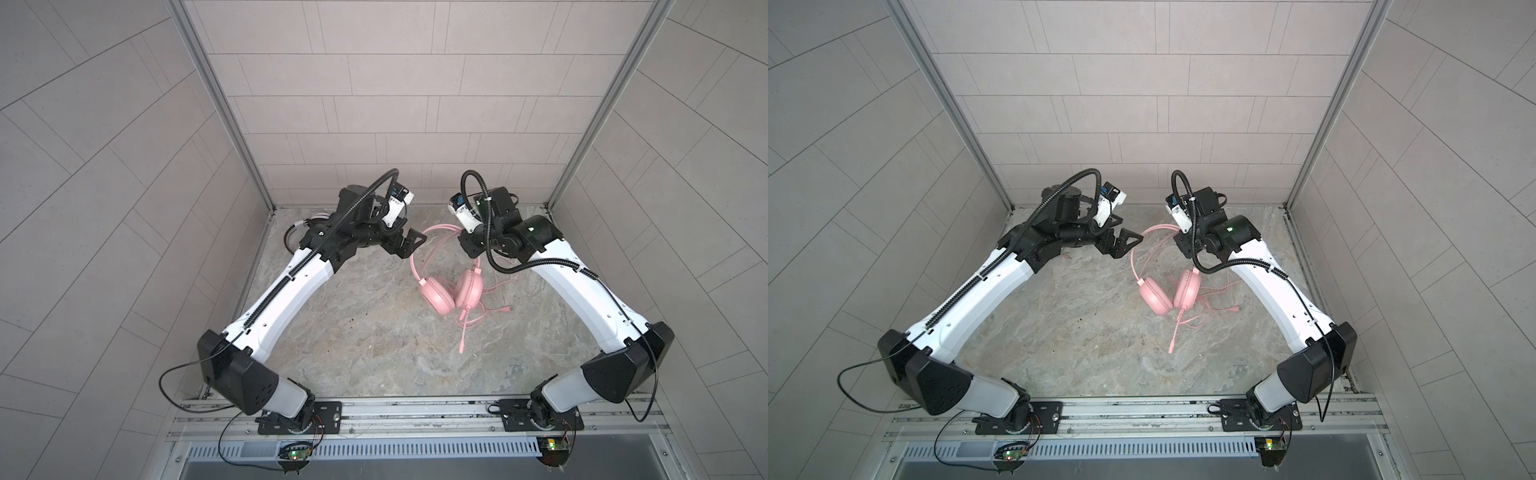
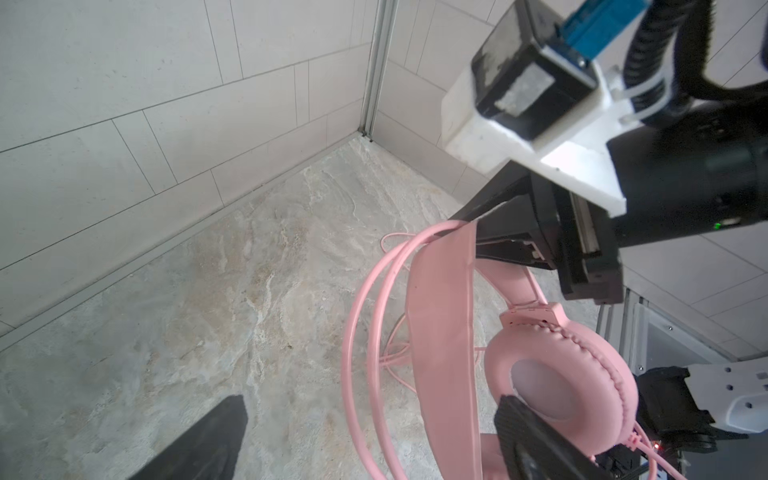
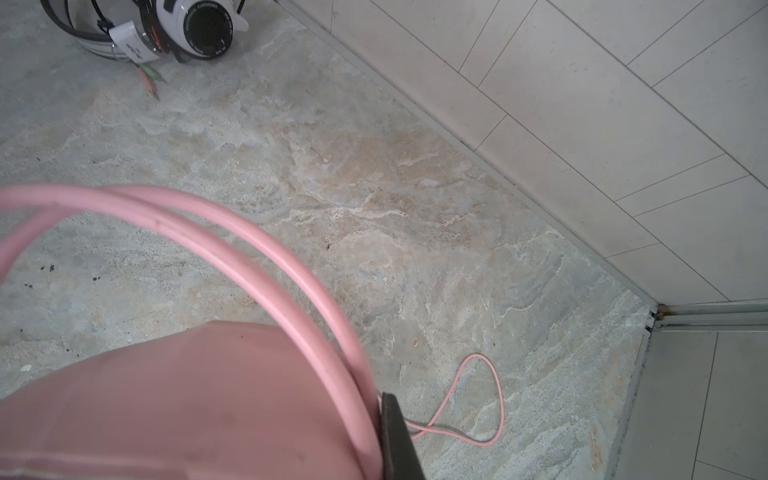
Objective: Wrap the headphones
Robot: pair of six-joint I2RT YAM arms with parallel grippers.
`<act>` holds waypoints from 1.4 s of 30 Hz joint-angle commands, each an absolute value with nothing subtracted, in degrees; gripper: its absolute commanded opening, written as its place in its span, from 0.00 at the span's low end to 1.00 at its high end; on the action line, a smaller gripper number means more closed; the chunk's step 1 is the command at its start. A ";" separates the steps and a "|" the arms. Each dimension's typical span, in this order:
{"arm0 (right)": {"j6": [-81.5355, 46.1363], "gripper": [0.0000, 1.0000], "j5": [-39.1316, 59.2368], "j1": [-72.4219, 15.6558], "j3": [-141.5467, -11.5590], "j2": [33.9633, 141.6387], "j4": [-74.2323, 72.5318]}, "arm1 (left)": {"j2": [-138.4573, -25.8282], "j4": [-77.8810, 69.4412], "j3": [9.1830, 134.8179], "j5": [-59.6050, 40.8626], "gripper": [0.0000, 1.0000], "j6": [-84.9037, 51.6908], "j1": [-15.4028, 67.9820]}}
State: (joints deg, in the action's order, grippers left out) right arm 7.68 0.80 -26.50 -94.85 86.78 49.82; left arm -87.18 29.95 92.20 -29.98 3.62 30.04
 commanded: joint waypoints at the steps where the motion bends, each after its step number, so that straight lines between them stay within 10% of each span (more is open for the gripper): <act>1: 7.78 0.08 -0.44 -27.56 -96.59 87.03 51.09 | -90.73 40.50 97.86 -28.90 1.00 9.61 32.48; 33: 6.59 0.08 6.76 -34.46 -96.41 85.67 47.50 | -100.28 41.73 102.62 -8.59 0.98 8.75 36.34; 42: 6.00 0.08 6.08 -34.54 -97.12 86.78 47.69 | -96.07 36.10 96.75 -9.51 0.62 8.78 36.16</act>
